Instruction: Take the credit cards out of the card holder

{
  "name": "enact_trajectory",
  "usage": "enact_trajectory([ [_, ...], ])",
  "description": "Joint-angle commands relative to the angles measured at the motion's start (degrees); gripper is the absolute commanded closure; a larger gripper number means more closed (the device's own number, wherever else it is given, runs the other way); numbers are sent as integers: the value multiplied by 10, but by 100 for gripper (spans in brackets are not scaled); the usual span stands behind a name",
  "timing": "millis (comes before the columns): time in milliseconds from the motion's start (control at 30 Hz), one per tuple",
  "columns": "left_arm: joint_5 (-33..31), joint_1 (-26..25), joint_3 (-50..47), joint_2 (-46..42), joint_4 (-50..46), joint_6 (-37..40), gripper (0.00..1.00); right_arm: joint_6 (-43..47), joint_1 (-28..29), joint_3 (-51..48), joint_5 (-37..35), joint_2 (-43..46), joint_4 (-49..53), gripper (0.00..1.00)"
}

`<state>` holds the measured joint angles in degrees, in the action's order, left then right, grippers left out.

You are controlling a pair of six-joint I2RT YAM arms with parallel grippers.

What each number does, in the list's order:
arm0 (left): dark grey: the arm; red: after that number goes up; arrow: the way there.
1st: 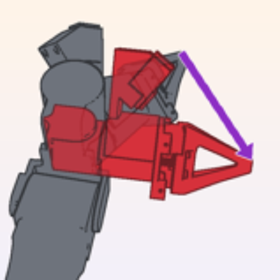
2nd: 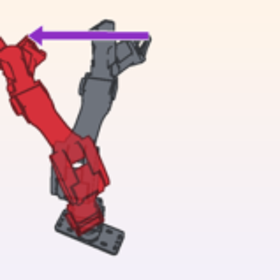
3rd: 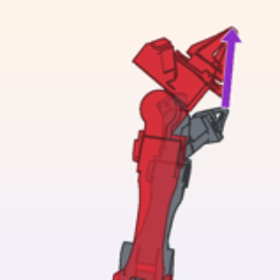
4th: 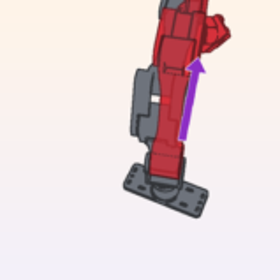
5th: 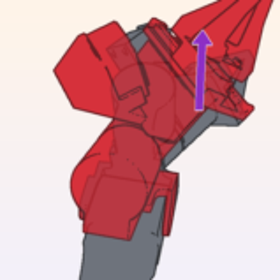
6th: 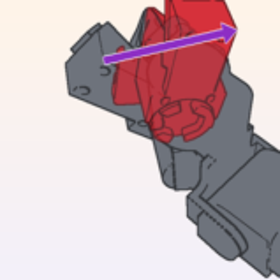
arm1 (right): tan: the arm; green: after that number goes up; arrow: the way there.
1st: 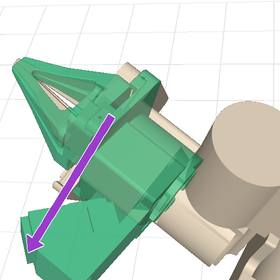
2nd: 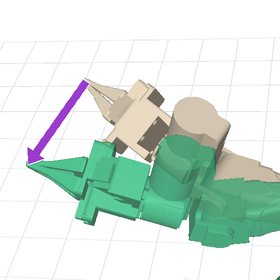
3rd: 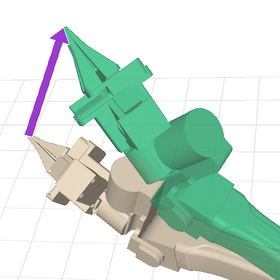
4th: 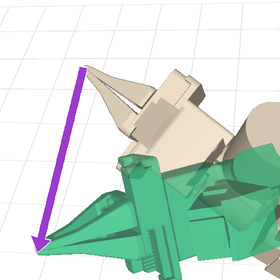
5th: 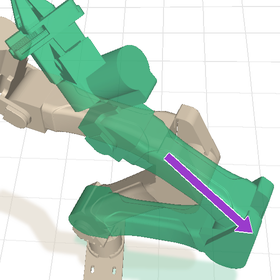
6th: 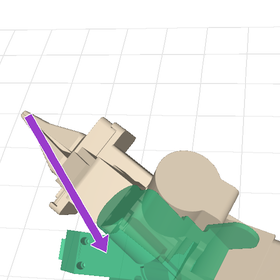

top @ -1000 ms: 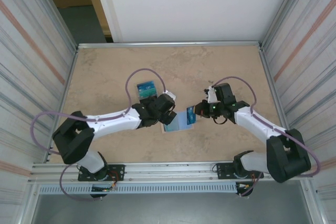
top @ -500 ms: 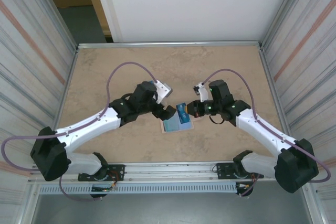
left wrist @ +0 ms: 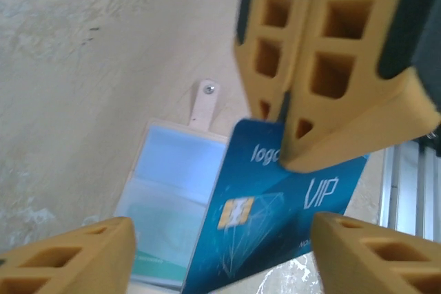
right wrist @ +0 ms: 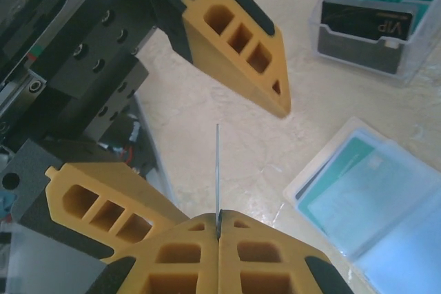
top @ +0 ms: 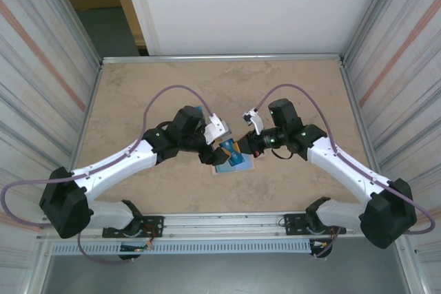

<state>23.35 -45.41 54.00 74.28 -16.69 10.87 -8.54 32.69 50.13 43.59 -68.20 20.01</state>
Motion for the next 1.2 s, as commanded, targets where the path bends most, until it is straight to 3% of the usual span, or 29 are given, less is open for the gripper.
enact_trajectory([
  [0, 63, 3, 10, 8, -5, 17, 41, 39, 6, 25, 47, -13, 22, 100],
  [300, 87, 3, 19, 23, -21, 25, 89, 44, 9, 36, 44, -29, 19, 100],
  [400, 76, 3, 18, 19, -21, 23, 100, 32, 6, 36, 39, -28, 14, 93],
  [700, 4, 7, -23, -41, 36, -18, 100, -24, -20, 0, -9, 31, -29, 60],
  [900, -38, 9, -89, -118, 144, -97, 100, -90, -25, -60, -64, 104, -117, 49],
  [1167, -3, 15, -143, -187, 265, -181, 100, -180, -21, -134, -73, 135, -290, 36],
])
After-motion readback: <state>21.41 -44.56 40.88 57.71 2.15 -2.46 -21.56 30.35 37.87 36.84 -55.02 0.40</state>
